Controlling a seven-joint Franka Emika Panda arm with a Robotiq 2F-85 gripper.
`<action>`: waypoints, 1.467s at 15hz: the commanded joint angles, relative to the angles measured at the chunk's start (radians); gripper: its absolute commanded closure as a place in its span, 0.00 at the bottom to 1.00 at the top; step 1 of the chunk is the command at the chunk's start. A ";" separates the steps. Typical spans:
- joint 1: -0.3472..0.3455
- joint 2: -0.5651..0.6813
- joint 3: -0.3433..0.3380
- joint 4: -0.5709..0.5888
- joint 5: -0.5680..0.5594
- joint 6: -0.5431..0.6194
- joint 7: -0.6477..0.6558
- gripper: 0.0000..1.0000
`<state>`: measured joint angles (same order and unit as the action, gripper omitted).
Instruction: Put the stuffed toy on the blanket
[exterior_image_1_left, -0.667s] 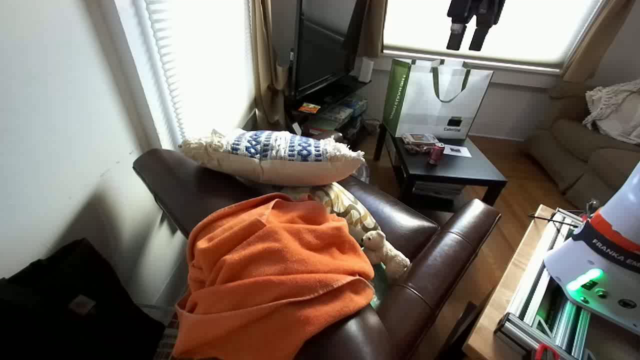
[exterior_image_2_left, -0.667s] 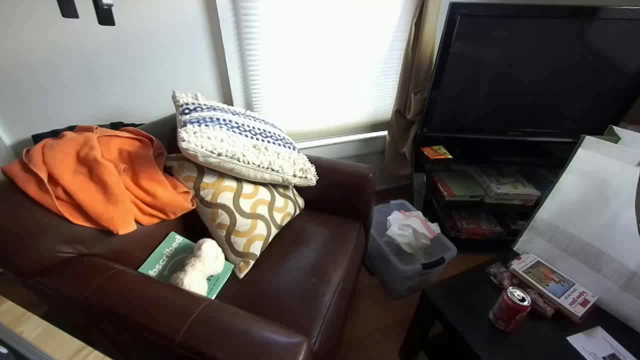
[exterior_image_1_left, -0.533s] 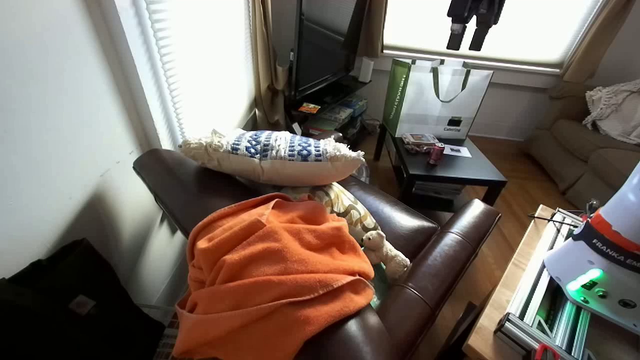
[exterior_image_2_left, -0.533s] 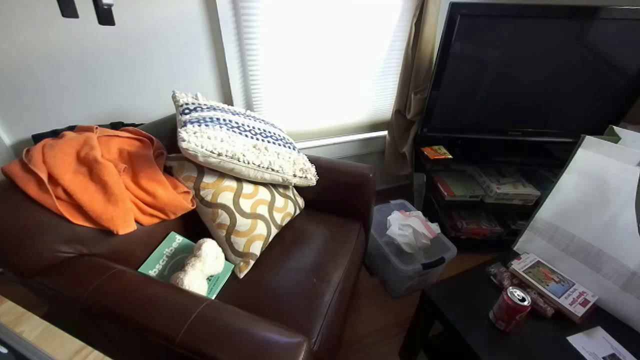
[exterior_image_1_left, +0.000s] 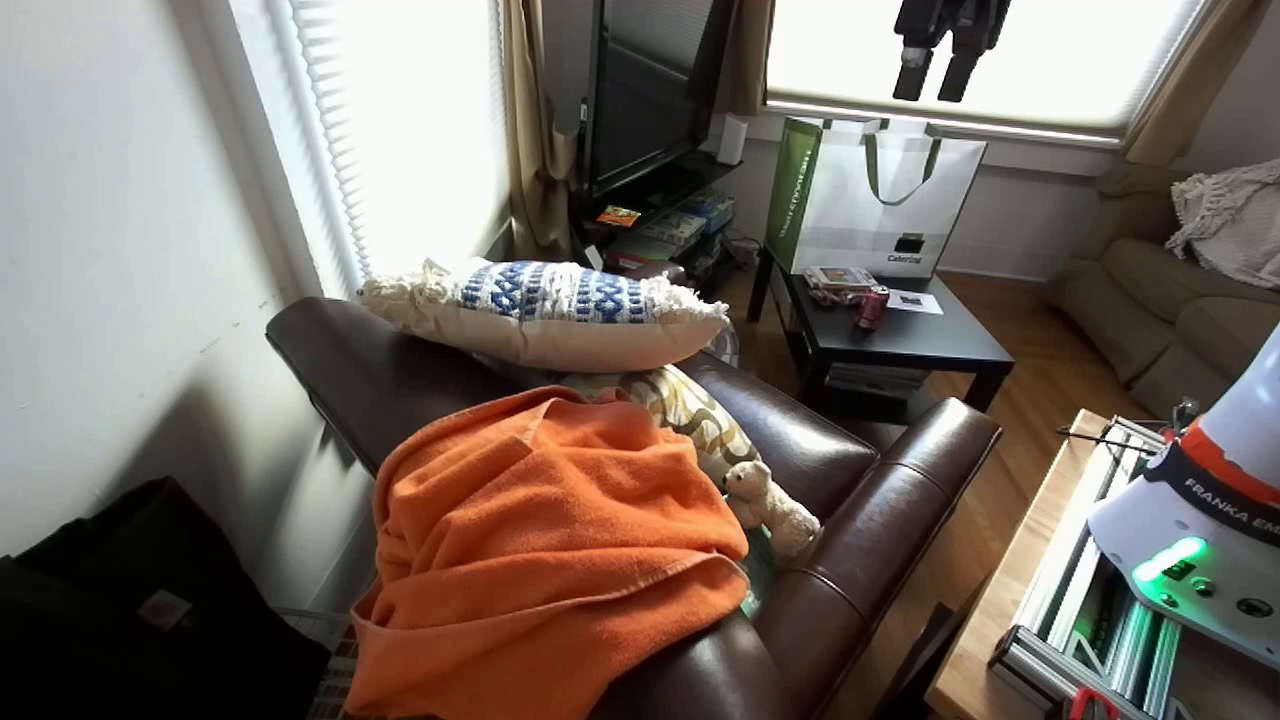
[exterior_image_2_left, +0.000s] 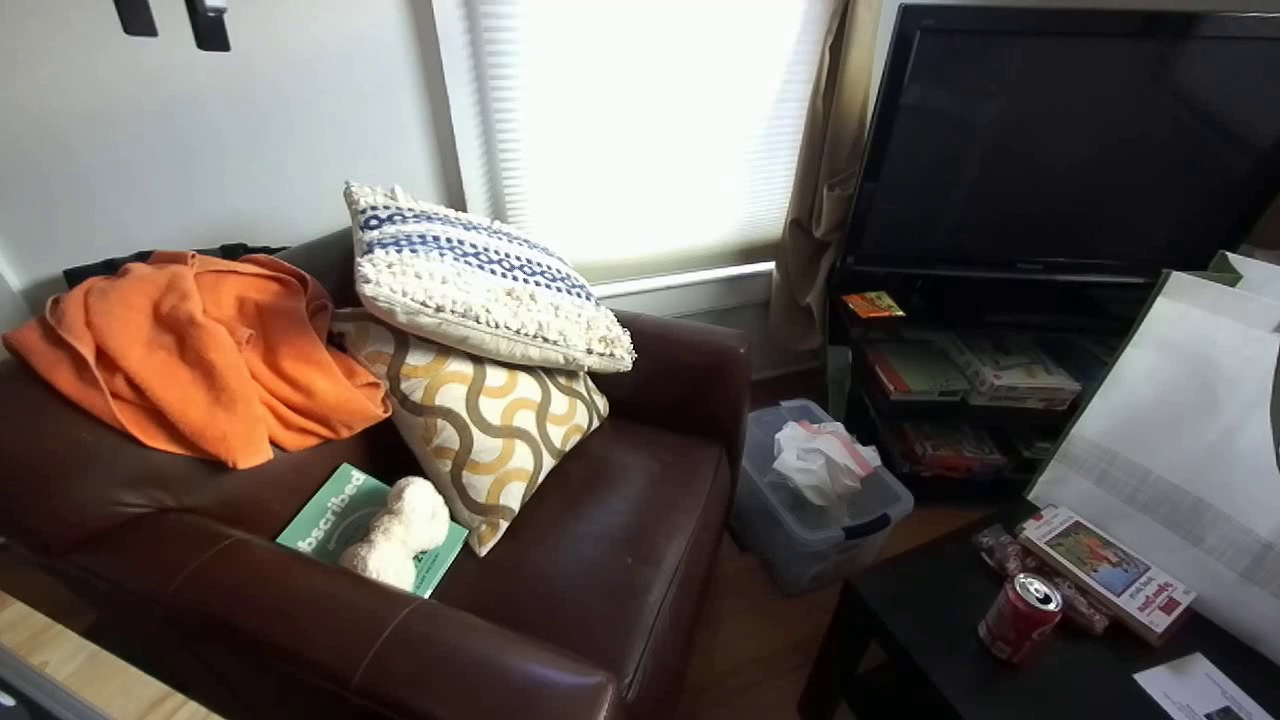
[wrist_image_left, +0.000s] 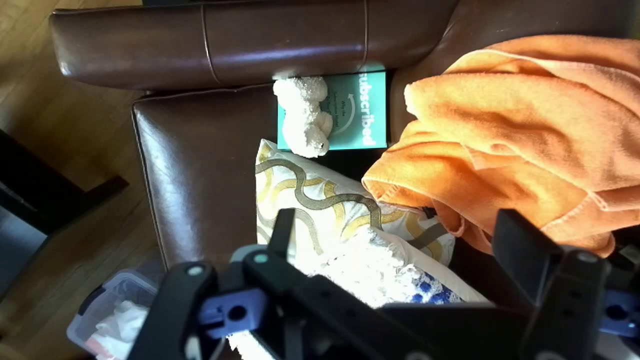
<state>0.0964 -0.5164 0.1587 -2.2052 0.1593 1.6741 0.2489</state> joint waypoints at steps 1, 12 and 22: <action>-0.004 0.006 0.009 -0.013 -0.001 0.039 0.005 0.00; 0.046 0.377 -0.005 -0.237 0.074 0.346 -0.241 0.00; 0.054 0.498 0.001 -0.259 0.047 0.392 -0.231 0.00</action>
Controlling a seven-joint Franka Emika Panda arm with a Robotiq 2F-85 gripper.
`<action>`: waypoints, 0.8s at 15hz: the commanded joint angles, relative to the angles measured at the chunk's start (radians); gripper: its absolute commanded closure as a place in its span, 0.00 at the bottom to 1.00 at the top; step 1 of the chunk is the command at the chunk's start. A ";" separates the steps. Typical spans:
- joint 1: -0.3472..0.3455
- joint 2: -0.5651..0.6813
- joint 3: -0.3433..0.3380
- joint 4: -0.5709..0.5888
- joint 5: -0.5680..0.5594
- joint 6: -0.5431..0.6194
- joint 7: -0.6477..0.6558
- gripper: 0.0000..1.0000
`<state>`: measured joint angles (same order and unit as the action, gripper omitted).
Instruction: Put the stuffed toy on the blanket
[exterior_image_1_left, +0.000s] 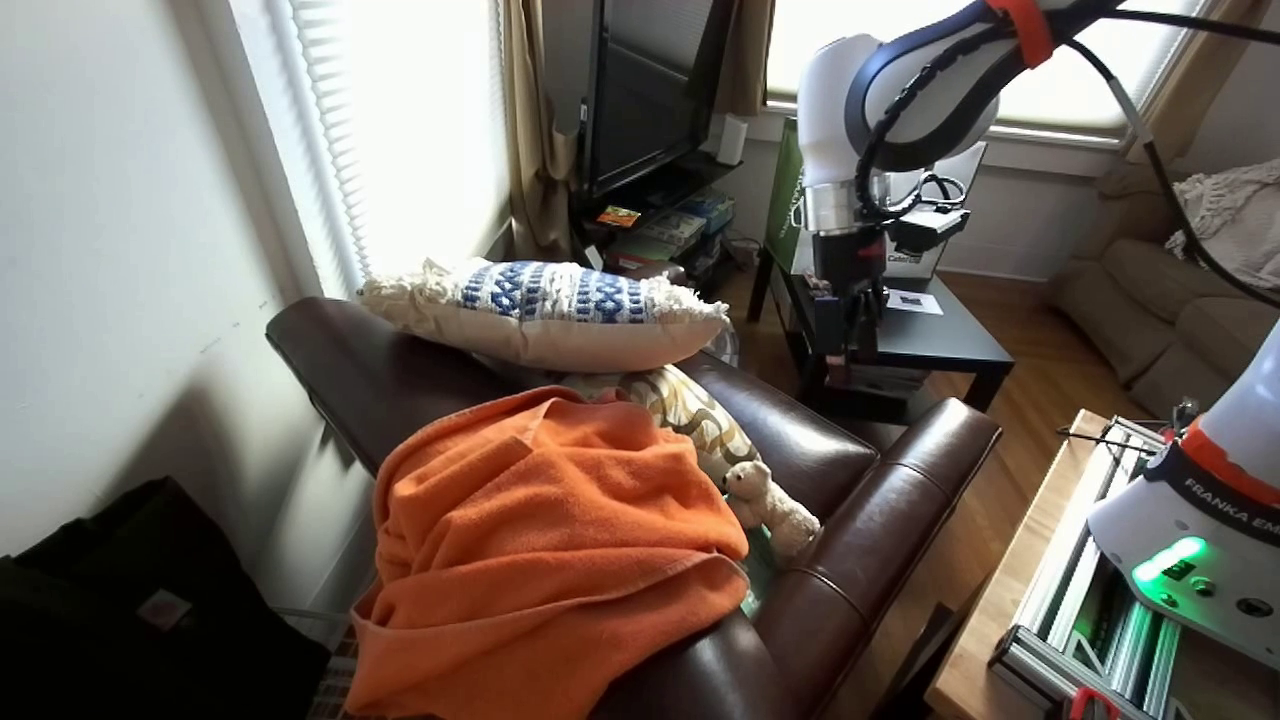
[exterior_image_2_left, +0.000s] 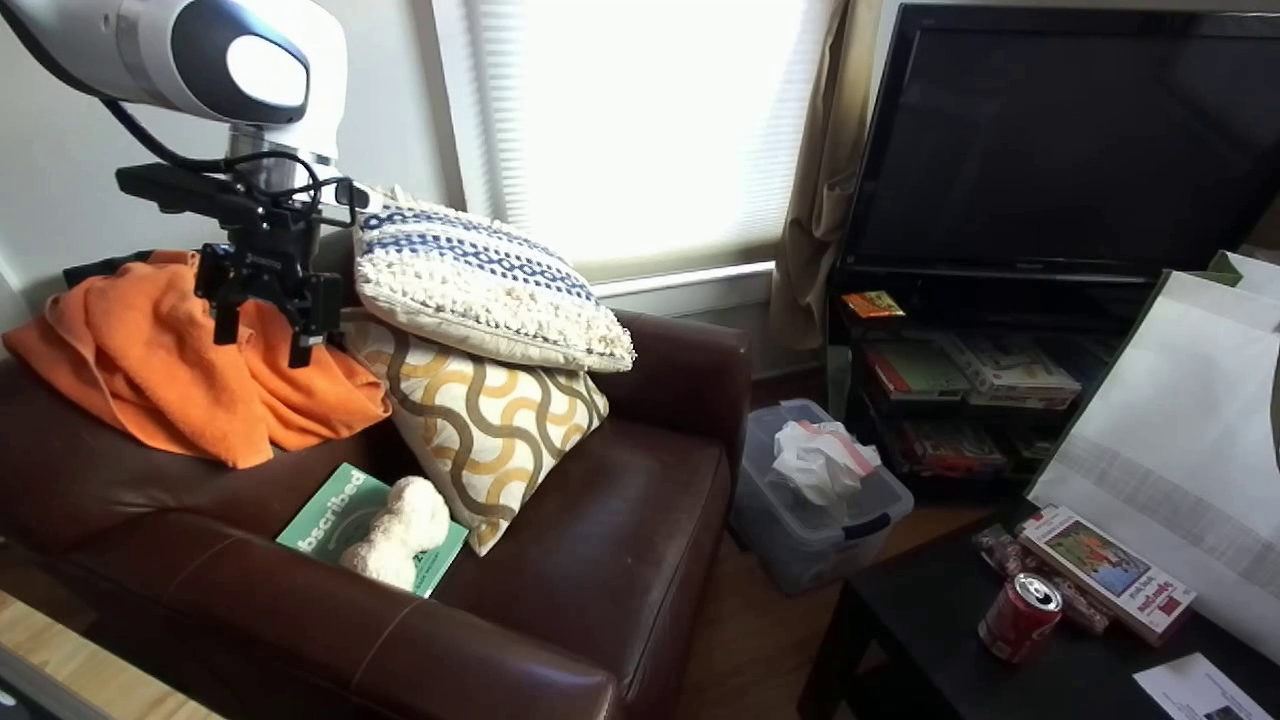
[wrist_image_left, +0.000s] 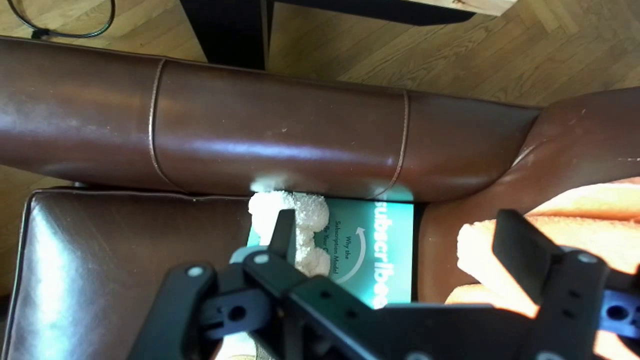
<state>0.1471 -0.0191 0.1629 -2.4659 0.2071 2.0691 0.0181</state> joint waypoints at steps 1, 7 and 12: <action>0.003 -0.003 -0.004 0.002 -0.001 -0.003 0.000 0.00; 0.039 0.281 0.004 -0.006 -0.107 0.321 0.336 0.00; 0.157 0.568 -0.095 0.093 -0.229 0.427 0.546 0.00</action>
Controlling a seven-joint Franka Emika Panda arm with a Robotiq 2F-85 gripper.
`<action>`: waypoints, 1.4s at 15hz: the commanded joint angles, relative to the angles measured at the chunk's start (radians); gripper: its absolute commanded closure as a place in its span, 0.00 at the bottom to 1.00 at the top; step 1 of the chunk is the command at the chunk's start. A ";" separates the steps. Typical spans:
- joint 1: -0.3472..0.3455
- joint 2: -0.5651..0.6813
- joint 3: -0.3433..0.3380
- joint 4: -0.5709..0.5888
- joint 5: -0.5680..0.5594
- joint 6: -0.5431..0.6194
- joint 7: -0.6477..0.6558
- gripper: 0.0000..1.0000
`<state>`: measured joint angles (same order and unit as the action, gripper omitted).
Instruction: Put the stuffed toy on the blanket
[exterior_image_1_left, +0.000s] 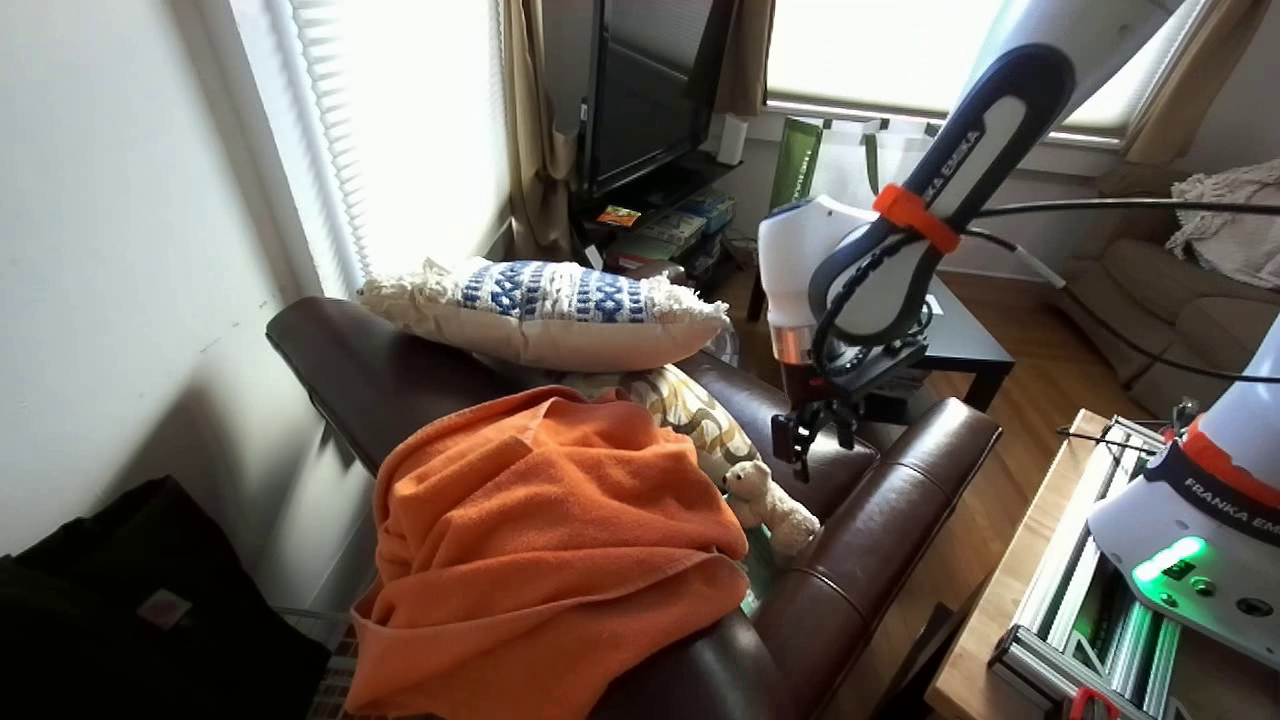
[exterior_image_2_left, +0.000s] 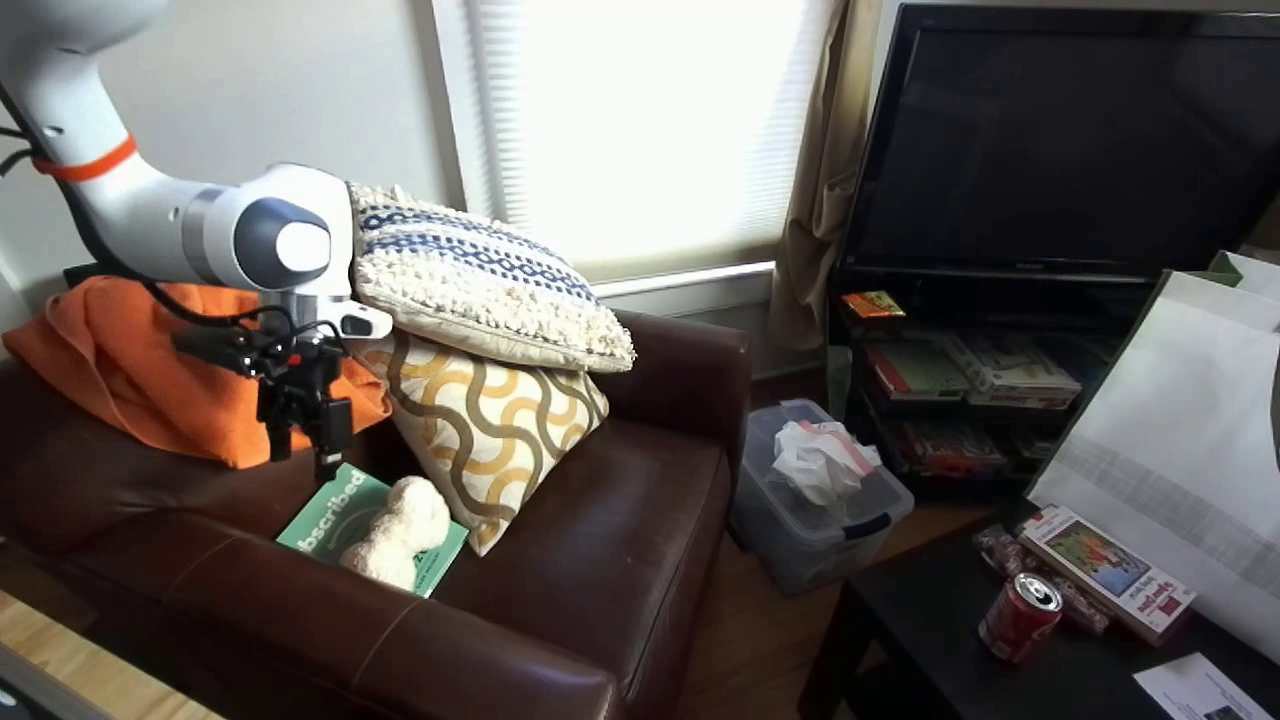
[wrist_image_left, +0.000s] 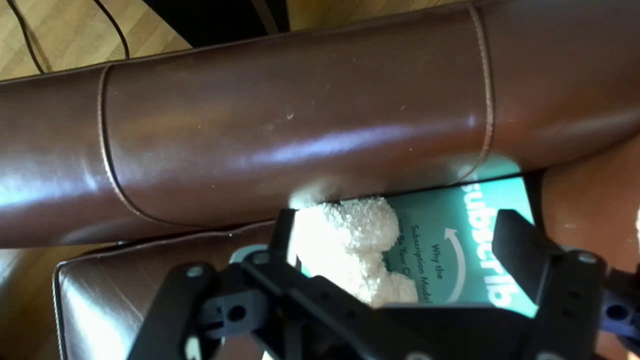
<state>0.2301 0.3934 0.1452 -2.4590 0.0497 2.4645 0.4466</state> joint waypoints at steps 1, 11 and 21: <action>0.085 0.210 -0.096 0.122 -0.065 0.039 0.130 0.00; 0.034 0.291 -0.090 0.151 -0.014 0.290 -0.034 0.00; -0.077 0.429 -0.059 0.190 0.009 0.491 -0.288 0.17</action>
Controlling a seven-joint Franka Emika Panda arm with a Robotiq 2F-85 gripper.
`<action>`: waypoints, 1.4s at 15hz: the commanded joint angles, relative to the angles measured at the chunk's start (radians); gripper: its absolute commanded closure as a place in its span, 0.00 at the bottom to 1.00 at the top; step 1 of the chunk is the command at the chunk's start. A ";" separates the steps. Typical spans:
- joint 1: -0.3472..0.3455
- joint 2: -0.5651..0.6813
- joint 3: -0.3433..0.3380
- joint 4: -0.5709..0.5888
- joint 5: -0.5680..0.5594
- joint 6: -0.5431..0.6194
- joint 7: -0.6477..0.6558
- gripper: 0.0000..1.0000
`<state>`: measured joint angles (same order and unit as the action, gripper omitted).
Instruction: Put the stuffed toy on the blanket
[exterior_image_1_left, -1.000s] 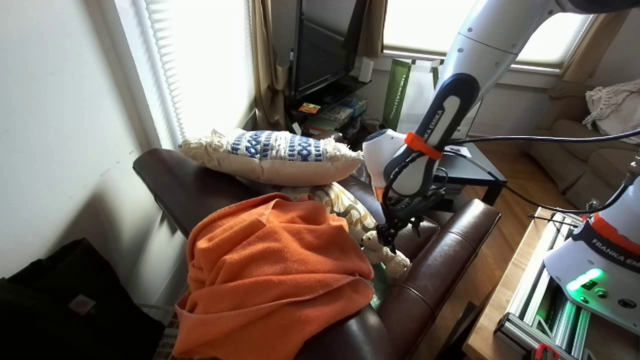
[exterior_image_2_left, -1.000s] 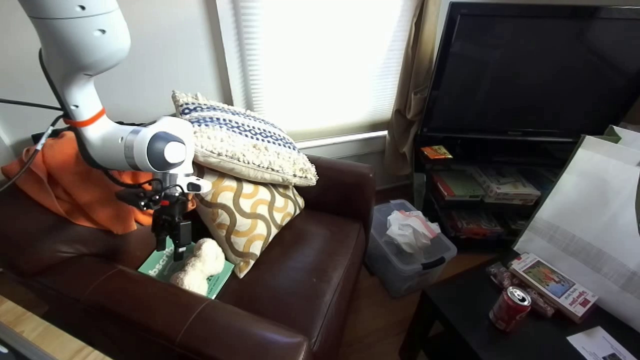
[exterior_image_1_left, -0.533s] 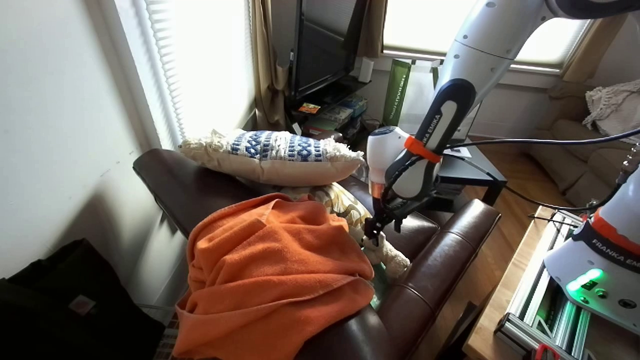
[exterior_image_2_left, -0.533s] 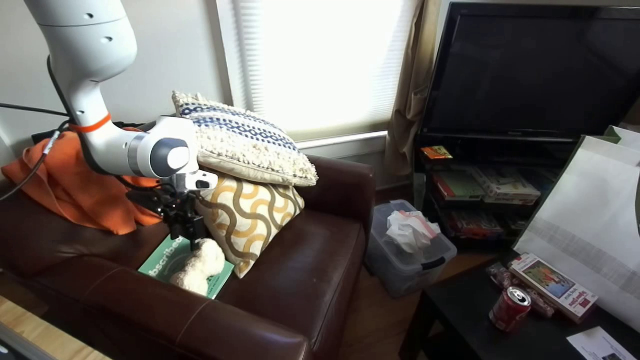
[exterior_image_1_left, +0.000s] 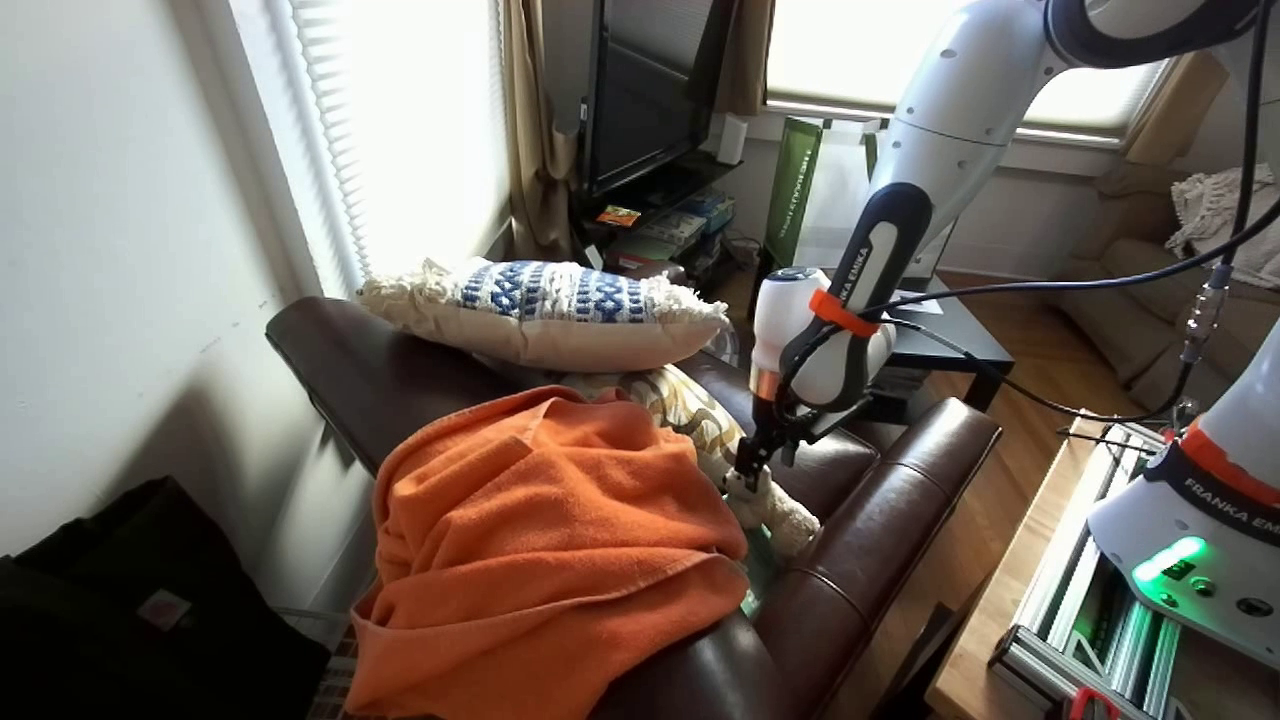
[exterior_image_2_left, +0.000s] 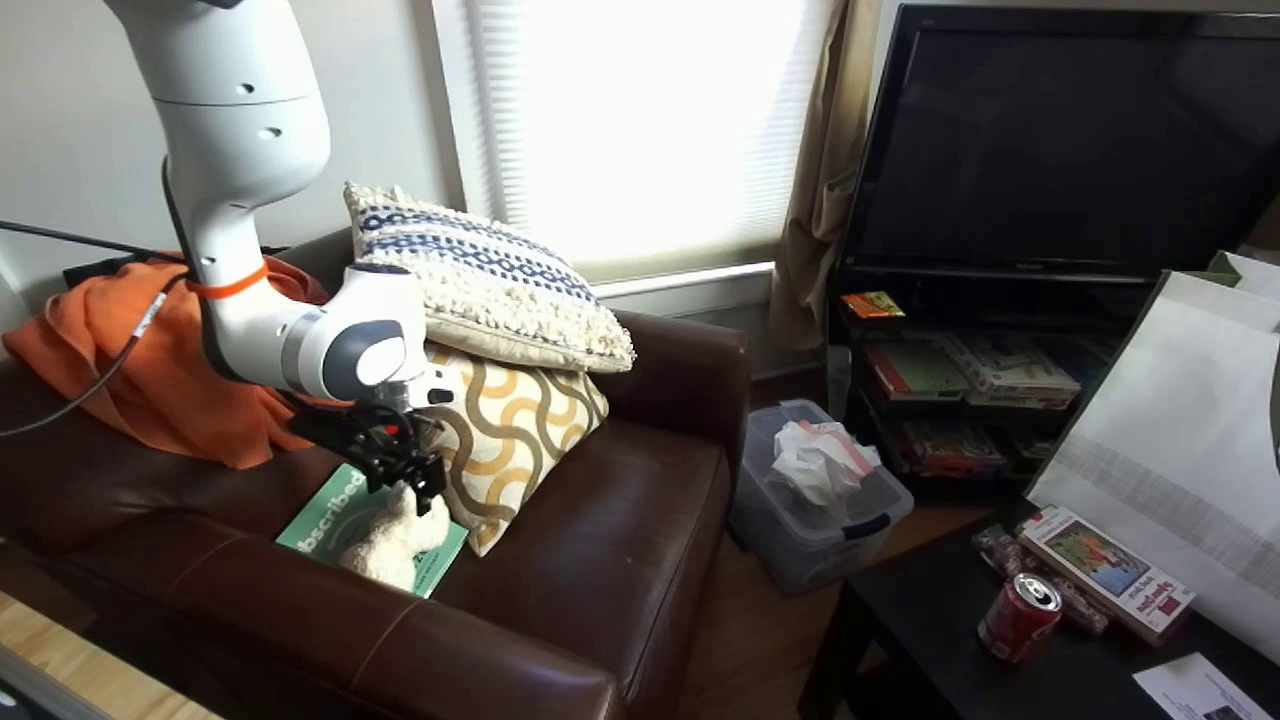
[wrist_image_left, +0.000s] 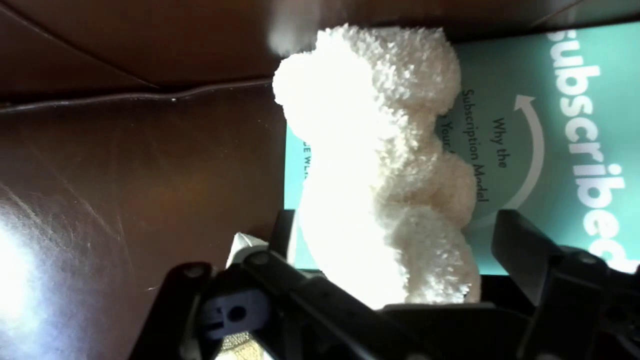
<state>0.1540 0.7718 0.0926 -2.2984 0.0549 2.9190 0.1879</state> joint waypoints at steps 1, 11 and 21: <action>-0.005 0.060 -0.002 0.036 0.007 0.040 -0.035 0.26; 0.079 0.104 -0.054 0.084 0.011 0.025 0.019 1.00; -0.086 -0.416 -0.040 -0.331 0.069 -0.086 -0.031 0.97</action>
<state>0.1897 0.5523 -0.0030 -2.5268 0.0728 2.9237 0.1961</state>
